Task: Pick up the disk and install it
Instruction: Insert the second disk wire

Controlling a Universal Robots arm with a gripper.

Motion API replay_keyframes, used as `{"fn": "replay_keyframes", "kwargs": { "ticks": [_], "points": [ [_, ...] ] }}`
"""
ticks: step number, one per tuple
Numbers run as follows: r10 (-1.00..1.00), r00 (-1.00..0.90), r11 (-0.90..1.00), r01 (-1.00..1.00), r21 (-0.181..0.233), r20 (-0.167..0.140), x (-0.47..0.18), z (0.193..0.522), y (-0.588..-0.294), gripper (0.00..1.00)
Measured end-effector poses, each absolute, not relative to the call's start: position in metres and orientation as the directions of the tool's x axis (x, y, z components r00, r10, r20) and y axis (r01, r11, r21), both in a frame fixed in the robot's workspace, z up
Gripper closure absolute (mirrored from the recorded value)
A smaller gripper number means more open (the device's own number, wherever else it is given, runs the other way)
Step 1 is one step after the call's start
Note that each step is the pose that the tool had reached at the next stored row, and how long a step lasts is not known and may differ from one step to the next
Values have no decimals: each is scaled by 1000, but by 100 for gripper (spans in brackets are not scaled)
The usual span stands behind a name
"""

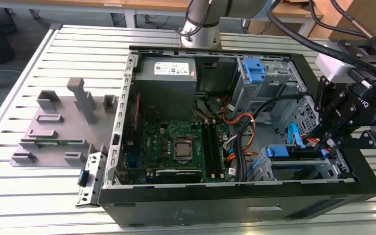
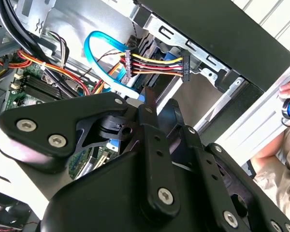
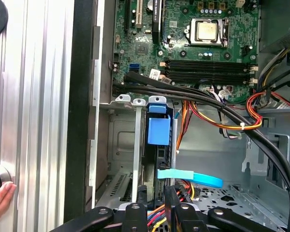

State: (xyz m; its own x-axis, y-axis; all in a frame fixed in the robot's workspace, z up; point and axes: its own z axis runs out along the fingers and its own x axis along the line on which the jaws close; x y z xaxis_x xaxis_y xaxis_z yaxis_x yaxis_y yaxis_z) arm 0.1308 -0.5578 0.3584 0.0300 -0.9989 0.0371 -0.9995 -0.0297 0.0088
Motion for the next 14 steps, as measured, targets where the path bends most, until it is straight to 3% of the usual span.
{"fn": "replay_keyframes", "kwargs": {
  "ticks": [14],
  "points": [
    [-999, 30, -30, -1000, 9, 37, 135, 360, -560, 71]
  ]
}}
